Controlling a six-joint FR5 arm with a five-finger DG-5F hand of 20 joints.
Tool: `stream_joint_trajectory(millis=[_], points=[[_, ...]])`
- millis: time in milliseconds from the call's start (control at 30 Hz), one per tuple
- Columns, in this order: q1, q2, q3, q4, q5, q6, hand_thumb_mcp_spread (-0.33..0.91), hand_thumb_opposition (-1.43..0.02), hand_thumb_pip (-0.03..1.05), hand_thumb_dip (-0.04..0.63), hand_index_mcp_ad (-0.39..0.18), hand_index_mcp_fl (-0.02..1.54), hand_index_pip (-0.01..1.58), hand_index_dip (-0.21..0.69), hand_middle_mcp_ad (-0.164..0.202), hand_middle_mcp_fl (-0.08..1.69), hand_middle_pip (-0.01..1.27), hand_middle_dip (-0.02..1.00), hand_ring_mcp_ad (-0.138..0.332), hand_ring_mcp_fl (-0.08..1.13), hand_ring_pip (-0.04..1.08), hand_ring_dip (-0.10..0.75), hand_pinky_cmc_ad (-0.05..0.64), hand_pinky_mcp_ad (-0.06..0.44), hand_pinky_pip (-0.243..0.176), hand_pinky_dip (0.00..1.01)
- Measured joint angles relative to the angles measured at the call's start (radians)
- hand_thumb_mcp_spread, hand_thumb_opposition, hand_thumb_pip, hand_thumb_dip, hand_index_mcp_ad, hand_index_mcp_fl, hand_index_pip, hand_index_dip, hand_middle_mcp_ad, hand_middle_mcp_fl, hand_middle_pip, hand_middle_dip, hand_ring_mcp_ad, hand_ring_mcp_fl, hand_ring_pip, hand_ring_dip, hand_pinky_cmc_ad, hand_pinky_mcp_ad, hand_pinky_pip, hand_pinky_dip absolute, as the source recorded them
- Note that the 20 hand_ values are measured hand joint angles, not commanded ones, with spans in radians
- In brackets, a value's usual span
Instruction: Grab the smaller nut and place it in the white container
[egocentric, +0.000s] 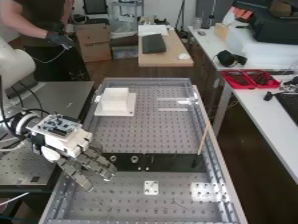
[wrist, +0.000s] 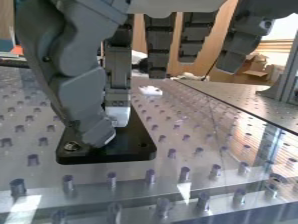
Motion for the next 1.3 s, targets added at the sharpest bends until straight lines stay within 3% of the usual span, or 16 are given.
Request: stream_joint_trajectory(millis=[167,700,900,1000,1300], points=[[0.001,0.000,-0.002,0.007,0.000,-0.005,0.49,-0.90,0.65,0.255,-0.134,0.30,1.37,0.298,0.052,0.16,0.13,0.24,0.098,0.00,0.10,0.098,0.314,0.265,-0.009,0.14],[0.000,-0.011,0.010,0.001,-0.005,-0.007,0.53,-0.93,0.66,0.295,-0.169,0.32,1.40,0.300,0.056,0.20,0.13,0.24,0.093,0.00,0.11,0.103,0.314,0.265,0.003,0.14],[-0.002,-0.007,0.016,-0.007,-0.009,-0.008,0.53,-0.96,0.63,0.293,-0.176,0.34,1.40,0.300,0.056,0.20,0.13,0.24,0.093,0.00,0.11,0.106,0.314,0.265,0.003,0.14],[-0.004,0.001,0.021,-0.016,-0.013,-0.010,0.58,-0.99,0.58,0.253,-0.183,0.40,1.42,0.302,0.058,0.20,0.13,0.24,0.093,0.01,0.10,0.112,0.314,0.265,0.003,0.14],[-0.004,0.034,0.031,-0.038,-0.030,-0.010,0.57,-1.00,0.58,0.251,-0.169,0.43,1.46,0.332,0.054,0.20,0.13,0.24,0.093,0.01,0.11,0.115,0.314,0.262,0.003,0.14]])
